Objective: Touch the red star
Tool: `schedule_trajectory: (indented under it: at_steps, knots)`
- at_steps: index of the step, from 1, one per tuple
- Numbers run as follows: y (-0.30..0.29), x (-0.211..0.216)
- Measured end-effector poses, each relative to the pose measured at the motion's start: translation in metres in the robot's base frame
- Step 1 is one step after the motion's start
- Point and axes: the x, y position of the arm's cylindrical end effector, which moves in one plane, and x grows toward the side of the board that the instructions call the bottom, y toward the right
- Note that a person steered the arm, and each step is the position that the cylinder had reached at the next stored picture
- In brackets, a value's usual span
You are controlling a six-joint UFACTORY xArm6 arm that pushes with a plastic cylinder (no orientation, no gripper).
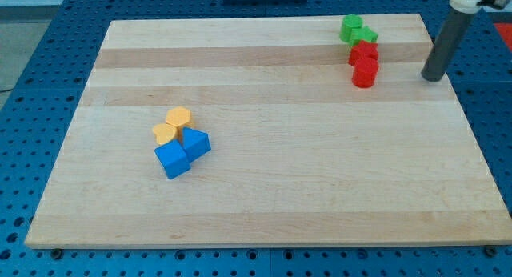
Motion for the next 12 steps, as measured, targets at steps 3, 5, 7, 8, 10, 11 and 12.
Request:
schedule_trajectory:
  at_steps: [3,5,7,8,10,11,12]
  knots:
    - [-0.042,-0.028]
    - [-0.047,-0.035]
    - [-0.049,-0.036]
    - [-0.055,-0.036]
    - [-0.059,-0.036]
    - [-0.059,-0.036]
    - [-0.061,-0.036]
